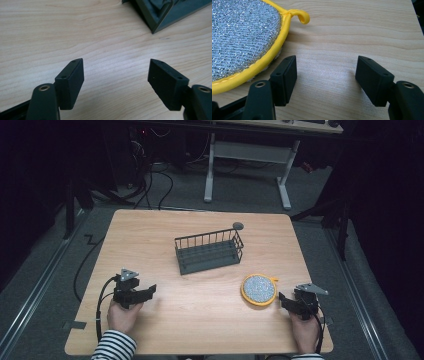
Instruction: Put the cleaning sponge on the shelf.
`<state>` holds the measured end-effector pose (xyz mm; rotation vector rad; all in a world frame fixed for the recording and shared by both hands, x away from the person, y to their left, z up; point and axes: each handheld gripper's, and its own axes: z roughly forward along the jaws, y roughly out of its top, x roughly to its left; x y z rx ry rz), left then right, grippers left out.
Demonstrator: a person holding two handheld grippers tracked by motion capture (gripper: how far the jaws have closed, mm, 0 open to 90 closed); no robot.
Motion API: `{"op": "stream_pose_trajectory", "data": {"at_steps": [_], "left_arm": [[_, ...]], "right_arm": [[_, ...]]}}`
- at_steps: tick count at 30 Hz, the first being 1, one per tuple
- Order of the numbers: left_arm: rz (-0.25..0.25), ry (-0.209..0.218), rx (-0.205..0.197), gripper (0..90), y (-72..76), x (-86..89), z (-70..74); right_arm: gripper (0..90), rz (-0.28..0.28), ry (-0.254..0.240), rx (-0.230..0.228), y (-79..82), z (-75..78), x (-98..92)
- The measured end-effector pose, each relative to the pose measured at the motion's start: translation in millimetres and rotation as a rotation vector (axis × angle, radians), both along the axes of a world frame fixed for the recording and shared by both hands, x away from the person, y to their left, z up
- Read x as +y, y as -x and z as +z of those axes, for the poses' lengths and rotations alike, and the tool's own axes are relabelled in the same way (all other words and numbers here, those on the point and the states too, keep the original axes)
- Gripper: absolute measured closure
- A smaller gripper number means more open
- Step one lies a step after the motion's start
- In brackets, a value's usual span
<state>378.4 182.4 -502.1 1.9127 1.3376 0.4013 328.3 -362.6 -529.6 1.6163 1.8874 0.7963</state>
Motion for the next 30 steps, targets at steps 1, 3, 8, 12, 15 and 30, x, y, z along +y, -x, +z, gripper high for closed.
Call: {"op": "stream_pose_trajectory", "data": {"at_steps": [1, 3, 8, 12, 15, 30], "left_arm": [[0.0, 0.0, 0.0, 29.4, 0.0, 0.0, 0.0], [-0.005, 0.021, 0.001, 29.5, -2.4, 0.3, 3.9], [-0.032, 0.058, 0.015, 33.1, -10.3, -0.4, 13.7], [-0.038, 0.066, -0.007, 33.1, -18.9, -4.2, 26.4], [-0.048, 0.056, -0.02, 33.1, -27.0, -8.8, 36.9], [-0.084, 0.029, -0.052, 33.7, -77.8, -43.2, 75.6]], "right_arm": [[33.9, 0.0, 0.0, 0.0, 0.0, 0.0, 0.0], [33.8, -0.002, -0.003, 0.001, 0.2, 0.0, 0.1], [33.6, -0.001, -0.004, -0.002, 0.3, -0.1, -0.1], [33.5, -0.003, -0.006, -0.001, 0.6, -0.1, 0.0], [33.5, -0.004, -0.006, -0.001, 0.5, -0.1, 0.0], [33.6, -0.003, -0.006, -0.002, 0.6, -0.1, -0.2]]}}
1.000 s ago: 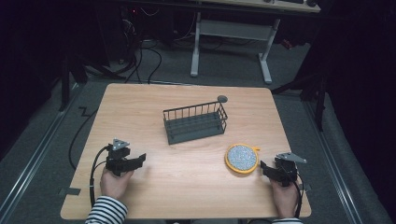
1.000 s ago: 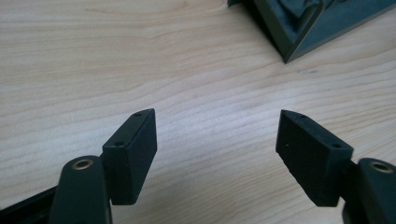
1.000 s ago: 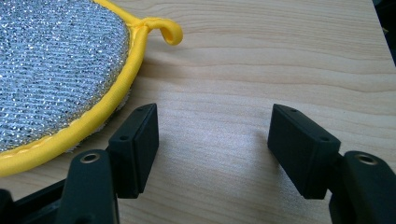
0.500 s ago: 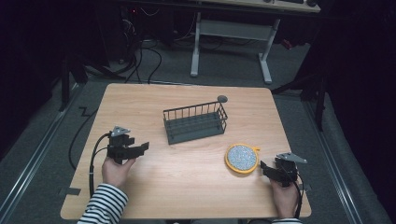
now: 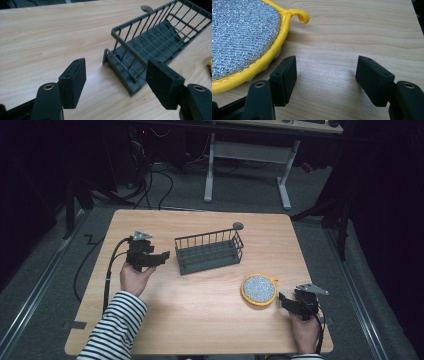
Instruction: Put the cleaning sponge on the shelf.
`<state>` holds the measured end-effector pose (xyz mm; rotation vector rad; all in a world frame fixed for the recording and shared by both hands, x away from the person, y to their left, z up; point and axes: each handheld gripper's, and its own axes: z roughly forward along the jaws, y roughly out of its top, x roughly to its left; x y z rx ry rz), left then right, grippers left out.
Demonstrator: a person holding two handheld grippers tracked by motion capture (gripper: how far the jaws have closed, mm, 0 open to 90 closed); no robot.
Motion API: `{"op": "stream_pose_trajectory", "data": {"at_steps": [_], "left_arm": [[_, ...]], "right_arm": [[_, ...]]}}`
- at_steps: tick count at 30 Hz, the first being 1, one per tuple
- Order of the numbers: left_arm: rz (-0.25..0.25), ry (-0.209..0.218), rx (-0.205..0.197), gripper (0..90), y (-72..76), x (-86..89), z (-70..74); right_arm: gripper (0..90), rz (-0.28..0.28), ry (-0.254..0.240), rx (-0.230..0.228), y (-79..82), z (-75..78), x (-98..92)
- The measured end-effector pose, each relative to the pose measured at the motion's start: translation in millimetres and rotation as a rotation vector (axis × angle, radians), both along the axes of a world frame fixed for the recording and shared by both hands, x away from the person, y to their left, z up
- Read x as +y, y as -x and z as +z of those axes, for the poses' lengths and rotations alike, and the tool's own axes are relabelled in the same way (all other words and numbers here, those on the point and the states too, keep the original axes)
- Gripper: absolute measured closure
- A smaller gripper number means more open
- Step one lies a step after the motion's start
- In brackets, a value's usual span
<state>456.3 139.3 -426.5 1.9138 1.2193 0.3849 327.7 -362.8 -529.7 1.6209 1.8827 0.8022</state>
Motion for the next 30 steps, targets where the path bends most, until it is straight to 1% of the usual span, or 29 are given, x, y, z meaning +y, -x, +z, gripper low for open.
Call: {"op": "stream_pose_trajectory", "data": {"at_steps": [3, 5, 6, 8, 9, 11, 12, 13, 15, 17, 18, 19, 22, 24, 26, 28, 29, 30], "left_arm": [[-0.009, 0.0, 0.001, 34.5, -10.2, -9.2, 4.1], [-0.014, -0.014, 0.003, 34.8, -16.4, -16.2, 6.1], [-0.014, -0.014, 0.003, 35.1, -16.4, -16.2, 6.1], [-0.022, -0.03, 0.008, 35.2, -22.5, -23.8, 7.1], [-0.029, -0.048, 0.01, 35.2, -27.3, -28.6, 6.8], [-0.033, -0.047, 0.014, 36.1, -30.0, -30.6, 6.3], [-0.032, -0.065, 0.029, 36.2, -36.3, -34.2, 5.0], [-0.032, -0.065, 0.029, 36.3, -36.3, -34.2, 5.0], [-0.026, -0.08, 0.038, 36.7, -42.3, -37.2, 3.4], [-0.021, -0.064, 0.039, 38.0, -46.8, -38.5, 0.8], [-0.011, -0.061, 0.043, 39.7, -49.5, -38.8, -2.3], [-0.011, -0.061, 0.043, 40.2, -49.5, -38.8, -2.3], [0.006, -0.077, 0.062, 41.5, -55.6, -38.7, -9.6], [0.004, -0.08, 0.063, 42.4, -56.5, -38.8, -10.8], [0.006, -0.092, 0.066, 43.6, -58.3, -38.8, -13.3], [0.002, -0.09, 0.07, 44.3, -58.7, -38.7, -14.3], [-0.006, -0.09, 0.063, 46.1, -58.0, -39.6, -14.8], [-0.008, -0.097, 0.056, 47.2, -57.2, -40.8, -14.7]], "right_arm": [[33.5, 0.001, 0.0, -0.001, 0.0, 0.0, -0.1], [33.6, 0.001, 0.0, -0.001, 0.0, 0.0, -0.1], [33.6, 0.001, 0.0, -0.001, 0.0, 0.0, -0.1], [33.5, 0.001, 0.001, 0.0, 0.0, 0.0, -0.1], [33.6, 0.0, 0.0, 0.0, 0.0, 0.0, 0.0], [33.5, 0.001, 0.0, -0.001, -0.1, 0.0, -0.1], [33.5, 0.001, 0.0, -0.001, 0.0, 0.0, -0.1], [33.5, 0.001, 0.0, -0.001, 0.0, 0.0, -0.1], [33.6, 0.002, 0.001, -0.001, 0.0, -0.1, -0.3], [33.6, 0.002, 0.001, 0.0, 0.0, 0.0, -0.2], [33.6, 0.001, 0.001, 0.0, 0.0, 0.0, -0.1], [33.6, 0.002, 0.001, -0.001, 0.0, -0.1, -0.2], [33.6, 0.001, 0.001, 0.0, 0.0, 0.0, -0.1], [33.6, 0.0, 0.001, 0.0, 0.1, 0.0, 0.0], [33.6, -0.002, 0.0, 0.001, 0.1, 0.0, 0.2], [33.6, -0.001, 0.002, 0.001, 0.1, -0.1, 0.0], [33.6, -0.002, 0.001, 0.001, 0.2, -0.1, 0.1], [33.6, -0.002, 0.002, 0.0, 0.2, 0.0, 0.1]]}}
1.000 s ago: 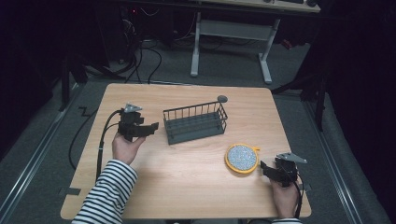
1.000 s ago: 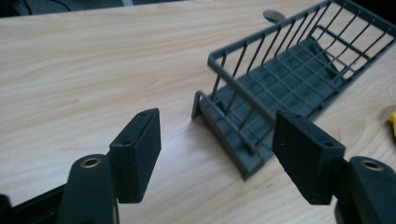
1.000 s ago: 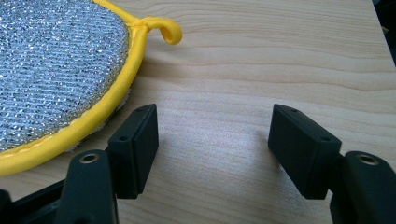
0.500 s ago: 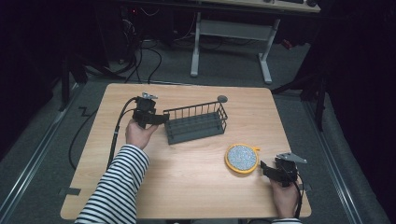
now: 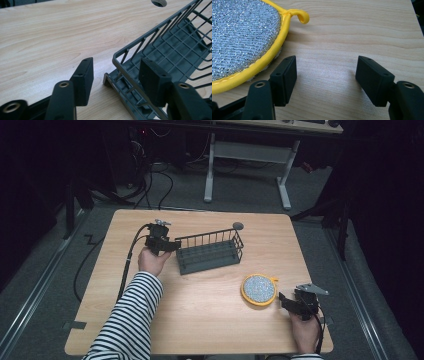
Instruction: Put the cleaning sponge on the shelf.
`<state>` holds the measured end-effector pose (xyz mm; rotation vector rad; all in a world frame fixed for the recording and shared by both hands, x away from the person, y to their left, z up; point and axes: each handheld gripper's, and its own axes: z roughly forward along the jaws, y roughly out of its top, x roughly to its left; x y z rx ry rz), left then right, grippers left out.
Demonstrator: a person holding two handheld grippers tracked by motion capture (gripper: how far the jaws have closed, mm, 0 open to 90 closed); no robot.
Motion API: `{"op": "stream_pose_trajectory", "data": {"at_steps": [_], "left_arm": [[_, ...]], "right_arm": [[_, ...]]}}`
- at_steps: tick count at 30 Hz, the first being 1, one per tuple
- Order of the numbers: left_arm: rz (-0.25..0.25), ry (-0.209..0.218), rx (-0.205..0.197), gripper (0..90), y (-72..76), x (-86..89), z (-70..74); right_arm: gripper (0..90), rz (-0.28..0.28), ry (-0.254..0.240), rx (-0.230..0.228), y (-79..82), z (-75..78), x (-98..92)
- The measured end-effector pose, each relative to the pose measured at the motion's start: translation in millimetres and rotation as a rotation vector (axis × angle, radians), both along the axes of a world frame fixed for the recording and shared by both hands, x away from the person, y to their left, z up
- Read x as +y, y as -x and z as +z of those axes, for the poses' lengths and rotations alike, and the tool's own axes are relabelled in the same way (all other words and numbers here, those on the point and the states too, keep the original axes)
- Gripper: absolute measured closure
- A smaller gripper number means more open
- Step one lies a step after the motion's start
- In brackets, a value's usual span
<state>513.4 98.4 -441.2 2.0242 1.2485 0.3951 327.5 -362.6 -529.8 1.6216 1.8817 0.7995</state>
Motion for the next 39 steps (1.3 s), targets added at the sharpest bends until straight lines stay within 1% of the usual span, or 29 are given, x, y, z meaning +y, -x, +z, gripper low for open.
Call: {"op": "stream_pose_trajectory", "data": {"at_steps": [1, 2, 7, 10, 16, 19, 21, 22, 23, 25, 27, 30, 32, 33, 35, 37, 38, 39], "left_arm": [[0.0, 0.0, 0.0, 48.3, 0.0, 0.0, 0.0], [-0.007, -0.01, -0.006, 49.7, 0.8, -2.3, -0.6], [-0.021, -0.006, 0.001, 53.9, 0.4, -5.3, -3.4], [-0.036, -0.019, -0.001, 58.6, 2.0, -9.2, -4.7], [-0.032, -0.018, 0.002, 60.8, 2.8, -8.2, -3.4], [-0.036, -0.031, 0.0, 61.5, 4.8, -7.9, -1.8], [-0.038, -0.051, -0.005, 61.7, 7.4, -8.7, -0.9], [-0.038, -0.051, -0.005, 61.7, 7.4, -8.7, -0.9], [-0.041, -0.066, -0.008, 61.7, 9.5, -9.4, -0.3], [-0.041, -0.071, -0.008, 61.6, 10.6, -9.7, 0.0], [-0.045, -0.081, -0.01, 61.5, 13.1, -9.7, 0.3], [-0.043, -0.065, -0.025, 61.4, 21.6, -7.1, 1.1], [-0.043, -0.077, -0.043, 61.1, 27.5, -7.1, 2.5], [-0.043, -0.077, -0.043, 60.9, 27.5, -7.1, 2.5], [-0.047, -0.099, -0.039, 60.2, 35.5, -6.7, 2.7], [-0.051, -0.095, -0.033, 60.1, 37.7, -5.5, 1.8], [-0.051, -0.089, -0.036, 60.5, 42.6, -2.8, 1.4], [-0.051, -0.089, -0.036, 60.7, 42.6, -2.8, 1.4]], "right_arm": [[33.6, 0.0, 0.0, 0.0, 0.0, 0.0, 0.0], [33.4, 0.0, -0.001, 0.0, 0.1, 0.0, 0.1], [33.3, 0.002, 0.002, 0.0, 0.1, 0.0, 0.1], [33.2, 0.002, 0.002, 0.0, 0.1, 0.0, 0.1], [33.2, 0.002, 0.002, 0.0, 0.1, 0.0, 0.2], [33.2, 0.003, 0.003, 0.0, 0.1, 0.0, 0.1], [33.2, 0.002, 0.002, 0.0, 0.1, 0.0, 0.2], [33.2, 0.002, 0.002, 0.0, 0.1, 0.0, 0.2], [33.2, 0.002, 0.002, 0.0, 0.1, 0.0, 0.2], [33.2, 0.002, 0.002, 0.0, 0.2, 0.0, 0.2], [33.2, 0.002, 0.002, 0.0, 0.1, 0.0, 0.2], [33.2, 0.002, 0.002, 0.0, 0.1, 0.0, 0.1], [33.1, 0.002, 0.002, 0.0, 0.1, 0.0, 0.2], [33.1, 0.002, 0.002, 0.0, 0.1, 0.0, 0.2], [32.9, 0.004, 0.003, 0.0, 0.0, 0.0, 0.1], [32.9, 0.004, 0.002, 0.0, 0.0, 0.0, 0.1], [32.9, 0.004, 0.001, 0.0, 0.1, 0.0, 0.2], [32.9, 0.003, 0.001, 0.0, 0.1, 0.0, 0.2]]}}
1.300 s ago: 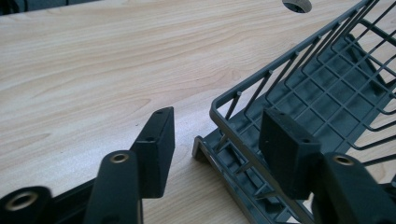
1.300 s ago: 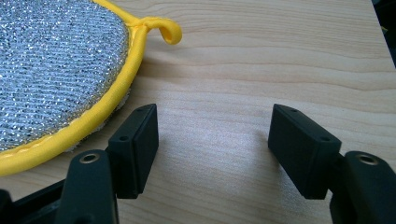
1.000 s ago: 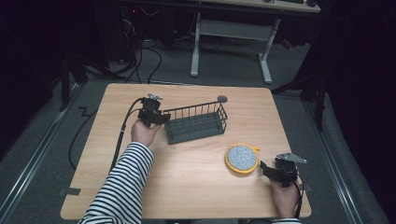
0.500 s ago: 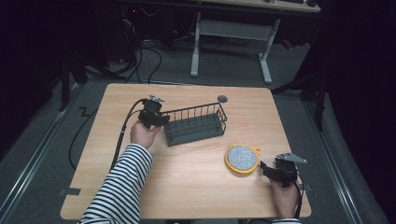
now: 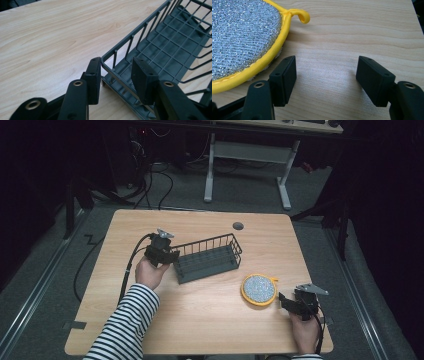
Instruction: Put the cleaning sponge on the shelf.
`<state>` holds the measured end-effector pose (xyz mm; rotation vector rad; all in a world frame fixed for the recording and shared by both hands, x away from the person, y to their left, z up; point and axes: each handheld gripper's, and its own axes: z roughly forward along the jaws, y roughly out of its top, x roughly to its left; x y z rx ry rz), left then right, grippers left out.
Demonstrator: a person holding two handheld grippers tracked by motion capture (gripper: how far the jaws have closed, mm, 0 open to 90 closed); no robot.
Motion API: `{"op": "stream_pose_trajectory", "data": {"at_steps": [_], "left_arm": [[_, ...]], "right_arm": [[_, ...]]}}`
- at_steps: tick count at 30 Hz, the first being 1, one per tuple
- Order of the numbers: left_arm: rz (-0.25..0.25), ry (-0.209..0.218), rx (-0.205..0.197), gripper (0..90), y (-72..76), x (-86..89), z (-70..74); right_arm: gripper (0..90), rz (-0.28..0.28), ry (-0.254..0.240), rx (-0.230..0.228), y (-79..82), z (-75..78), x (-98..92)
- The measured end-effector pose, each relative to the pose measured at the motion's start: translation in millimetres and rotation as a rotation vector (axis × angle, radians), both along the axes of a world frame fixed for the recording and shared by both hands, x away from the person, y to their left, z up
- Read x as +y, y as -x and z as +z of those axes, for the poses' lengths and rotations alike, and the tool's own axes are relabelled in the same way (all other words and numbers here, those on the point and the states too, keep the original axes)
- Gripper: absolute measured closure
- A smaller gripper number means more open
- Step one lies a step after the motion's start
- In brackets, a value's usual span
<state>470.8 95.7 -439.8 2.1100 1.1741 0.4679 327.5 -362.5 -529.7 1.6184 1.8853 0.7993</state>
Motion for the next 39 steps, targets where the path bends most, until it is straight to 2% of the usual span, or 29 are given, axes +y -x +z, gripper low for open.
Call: {"op": "stream_pose_trajectory", "data": {"at_steps": [15, 21, 29, 33, 37, 39], "left_arm": [[-0.012, 0.025, 0.014, 60.4, 41.4, 13.5, -0.1], [-0.017, 0.028, 0.016, 60.3, 52.1, 17.1, 0.4], [-0.019, 0.027, 0.014, 60.0, 55.7, 18.4, 0.4], [-0.02, 0.062, 0.009, 52.7, 55.7, 19.9, 1.8], [-0.011, 0.076, -0.009, 43.7, 58.1, 23.6, 4.9], [-0.011, 0.122, -0.029, 39.5, 63.5, 30.3, 8.5]], "right_arm": [[32.7, 0.0, 0.0, 0.0, 0.0, 0.0, 0.0], [32.8, 0.001, 0.001, 0.0, -0.1, 0.0, 0.0], [32.7, 0.001, 0.001, 0.0, -0.1, 0.0, 0.0], [32.7, 0.0, 0.0, 0.0, 0.0, 0.0, 0.1], [32.7, 0.0, 0.0, 0.0, 0.0, 0.0, 0.1], [32.8, 0.0, 0.001, 0.0, -0.1, 0.0, 0.0]]}}
